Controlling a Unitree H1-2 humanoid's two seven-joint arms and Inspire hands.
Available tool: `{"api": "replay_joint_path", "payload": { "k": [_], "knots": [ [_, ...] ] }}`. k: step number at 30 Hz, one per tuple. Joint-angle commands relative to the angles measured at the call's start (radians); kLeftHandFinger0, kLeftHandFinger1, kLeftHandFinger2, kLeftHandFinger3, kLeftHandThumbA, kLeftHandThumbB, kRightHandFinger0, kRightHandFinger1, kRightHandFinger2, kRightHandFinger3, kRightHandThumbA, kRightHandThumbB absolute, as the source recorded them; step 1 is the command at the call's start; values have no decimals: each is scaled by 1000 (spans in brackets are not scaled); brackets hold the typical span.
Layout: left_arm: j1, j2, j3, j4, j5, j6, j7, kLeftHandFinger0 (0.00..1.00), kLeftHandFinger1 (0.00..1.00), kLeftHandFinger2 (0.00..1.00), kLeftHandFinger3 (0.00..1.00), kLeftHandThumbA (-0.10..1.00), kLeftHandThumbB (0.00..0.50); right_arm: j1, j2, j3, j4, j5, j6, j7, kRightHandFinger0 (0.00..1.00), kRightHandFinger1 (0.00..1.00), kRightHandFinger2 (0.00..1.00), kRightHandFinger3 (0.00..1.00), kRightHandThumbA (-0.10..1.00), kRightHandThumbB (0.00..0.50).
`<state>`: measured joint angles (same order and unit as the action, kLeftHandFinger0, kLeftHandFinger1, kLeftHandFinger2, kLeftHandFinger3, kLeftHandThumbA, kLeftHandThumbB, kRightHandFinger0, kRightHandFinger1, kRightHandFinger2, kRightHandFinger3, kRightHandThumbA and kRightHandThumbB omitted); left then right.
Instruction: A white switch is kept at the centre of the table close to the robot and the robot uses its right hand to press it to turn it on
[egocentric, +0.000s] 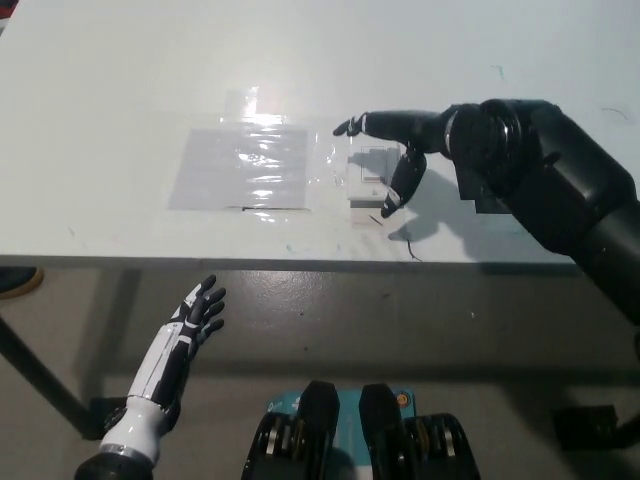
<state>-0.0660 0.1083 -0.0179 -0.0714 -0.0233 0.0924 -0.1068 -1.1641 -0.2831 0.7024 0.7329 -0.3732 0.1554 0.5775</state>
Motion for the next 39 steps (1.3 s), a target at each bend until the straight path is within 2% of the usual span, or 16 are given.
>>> {"api": "replay_joint_path", "payload": {
  "k": [1, 7, 19, 24, 26, 32, 33, 39],
  "knots": [
    [-20, 12, -5, -29, 2, -7, -12, 1000, 1000, 1000, 1000, 961, 0, -30, -1, -20, -22, -32, -38, 34, 1000, 1000, 1000, 1000, 1000, 299],
    [-26, 9, 0, -23, -1, -9, -8, 1000, 1000, 1000, 1000, 942, 0, -14, -1, -24, -31, -46, -23, 52, 1000, 1000, 1000, 1000, 1000, 287],
    [-25, 10, 0, -14, -5, -23, -10, 1000, 1000, 1000, 1000, 934, 4, 33, -12, -27, -46, -80, -12, 80, 1000, 1000, 1000, 1000, 1000, 320],
    [-28, 10, -2, -17, -2, -22, -10, 1000, 1000, 1000, 1000, 932, 0, 62, -6, -25, -24, -96, -4, 80, 1000, 1000, 1000, 1000, 1000, 314],
    [-28, 9, 0, -17, -8, -22, -12, 1000, 1000, 1000, 1000, 926, 0, 75, 1, -30, 5, -91, -25, 77, 1000, 1000, 1000, 1000, 1000, 291],
    [-33, 10, 1, -22, -6, -12, -10, 1000, 1000, 1000, 1000, 929, 0, 86, 16, -29, 39, -106, -40, 66, 1000, 1000, 1000, 1000, 1000, 272],
    [-32, 10, 0, -23, -4, -11, -10, 1000, 1000, 1000, 1000, 933, 0, 91, 16, -31, 39, -103, -42, 66, 1000, 1000, 1000, 1000, 1000, 296],
    [-29, 8, 3, -21, -8, -17, -8, 1000, 1000, 1000, 1000, 935, 0, 81, 15, -53, 18, -92, -41, 65, 1000, 1000, 1000, 1000, 1000, 318]
  ]
}}
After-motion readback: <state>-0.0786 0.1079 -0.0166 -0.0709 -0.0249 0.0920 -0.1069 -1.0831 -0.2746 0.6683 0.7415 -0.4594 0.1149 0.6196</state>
